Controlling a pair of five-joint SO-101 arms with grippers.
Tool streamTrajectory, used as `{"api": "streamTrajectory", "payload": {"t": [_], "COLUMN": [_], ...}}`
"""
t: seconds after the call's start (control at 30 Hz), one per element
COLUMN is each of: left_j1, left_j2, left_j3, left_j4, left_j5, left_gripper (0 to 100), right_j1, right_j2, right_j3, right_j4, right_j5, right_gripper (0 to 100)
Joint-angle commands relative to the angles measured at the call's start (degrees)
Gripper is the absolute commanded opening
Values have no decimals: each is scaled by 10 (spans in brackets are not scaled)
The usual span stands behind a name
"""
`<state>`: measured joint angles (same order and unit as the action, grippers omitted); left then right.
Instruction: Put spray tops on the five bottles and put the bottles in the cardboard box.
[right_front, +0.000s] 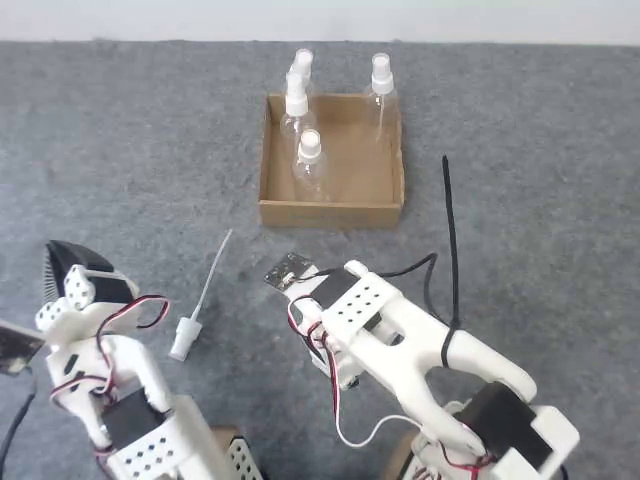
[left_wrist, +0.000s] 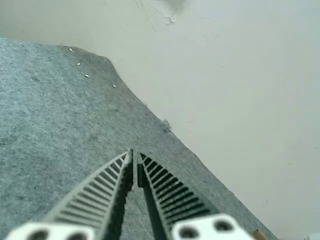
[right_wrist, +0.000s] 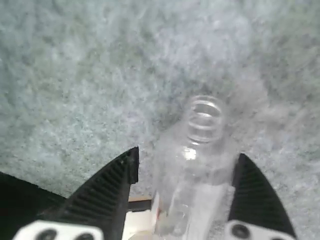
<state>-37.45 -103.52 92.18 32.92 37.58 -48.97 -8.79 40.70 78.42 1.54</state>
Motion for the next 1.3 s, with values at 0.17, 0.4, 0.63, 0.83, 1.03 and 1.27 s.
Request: {"api": "streamTrajectory", "payload": {"t": [0.17, 0.4, 0.63, 0.83, 1.03, 1.27], "left_j1": [2, 2, 2, 2, 2, 2], "left_j2": [-9, -9, -9, -9, -9, -9], "left_j3": [-7, -7, 26, 36, 36, 37], "left_j4": [-17, -18, -82, -100, -100, -101], "left_j5": [-7, -7, -25, -26, -26, -26], "left_gripper": [13, 13, 13, 13, 13, 13], "right_j1": [-3, -3, -3, -3, -3, -4], "right_j2": [-16, -17, -14, -12, -11, -16], "right_j3": [-4, -35, -47, -47, -44, -41], "right_j4": [19, -9, -101, -171, -181, -142], "right_j5": [11, 70, 71, 71, 71, 68], "right_gripper": [136, 133, 130, 135, 186, 321]}}
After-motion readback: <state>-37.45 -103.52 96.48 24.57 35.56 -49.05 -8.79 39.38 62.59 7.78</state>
